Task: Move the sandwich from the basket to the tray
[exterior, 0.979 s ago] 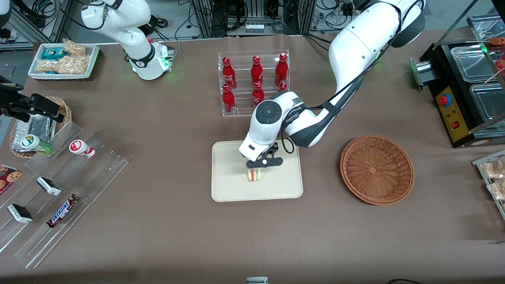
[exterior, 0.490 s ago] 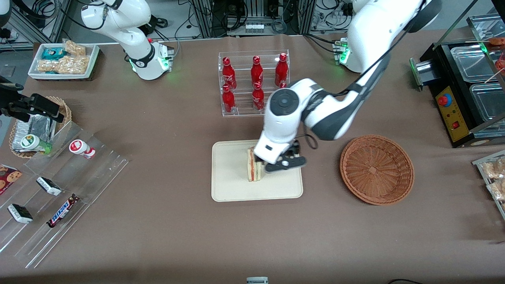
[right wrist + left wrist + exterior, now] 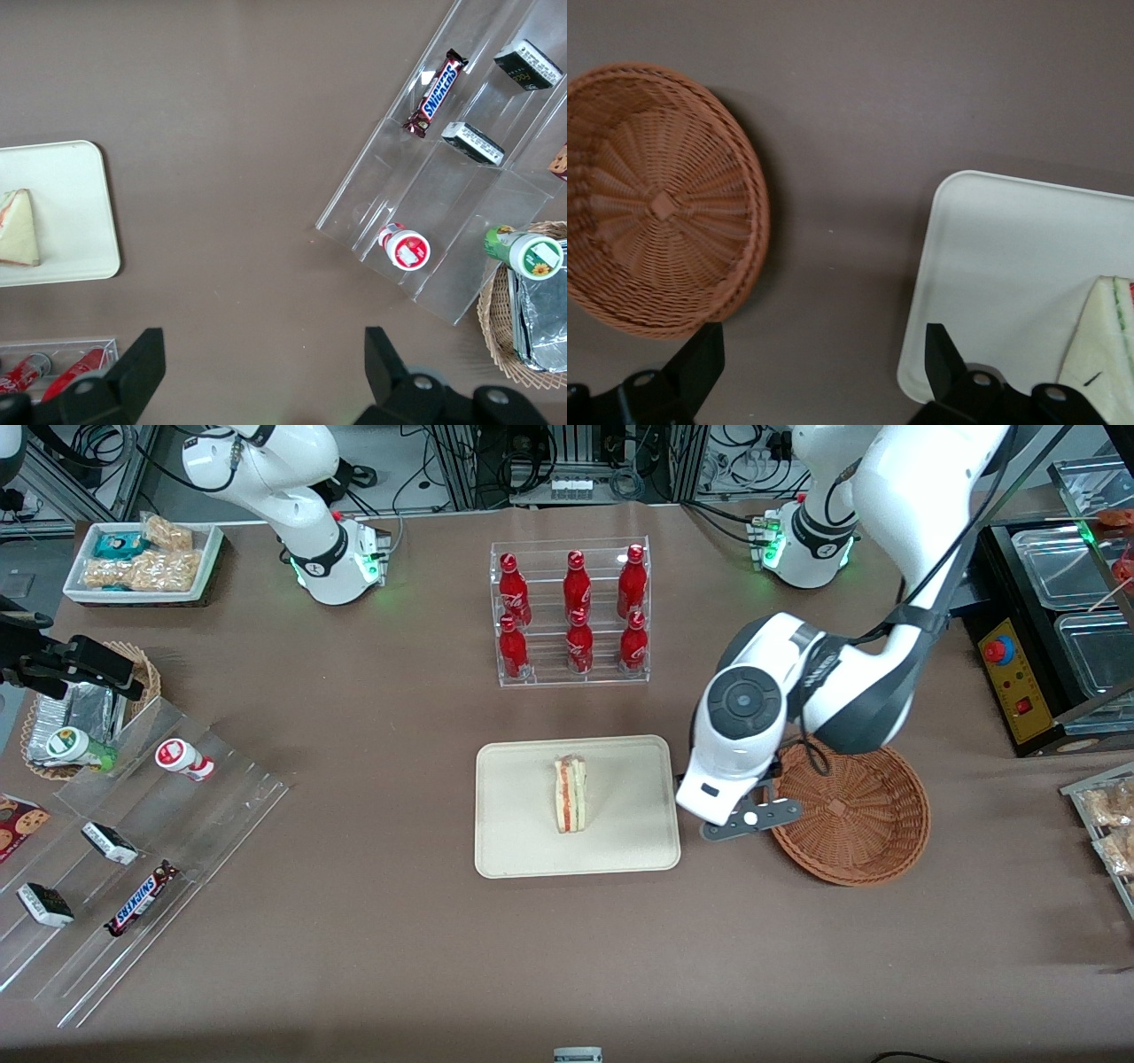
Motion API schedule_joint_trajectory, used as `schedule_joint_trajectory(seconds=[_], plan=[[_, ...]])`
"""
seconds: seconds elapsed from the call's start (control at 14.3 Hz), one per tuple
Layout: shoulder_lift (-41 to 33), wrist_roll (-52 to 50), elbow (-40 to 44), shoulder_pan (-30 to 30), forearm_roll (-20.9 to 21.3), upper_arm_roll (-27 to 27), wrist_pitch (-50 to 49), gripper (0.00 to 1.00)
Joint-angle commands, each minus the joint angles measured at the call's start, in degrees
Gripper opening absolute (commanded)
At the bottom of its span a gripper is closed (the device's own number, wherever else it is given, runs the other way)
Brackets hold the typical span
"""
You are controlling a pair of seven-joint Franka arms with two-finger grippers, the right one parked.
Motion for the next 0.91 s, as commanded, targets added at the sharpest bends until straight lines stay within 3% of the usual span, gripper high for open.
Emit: schedule_joint_trajectory(seconds=[0.0, 0.28, 0.84], plan=[[-4.5, 2.9, 1.1, 2.3, -3.0, -0.4, -4.5, 1.0], [-3.6, 8.1, 11.9, 2.9, -3.9, -0.2, -13.9, 1.0], [-4.1, 8.1, 11.8, 5.3, -5.3, -0.3, -15.8, 1.0]])
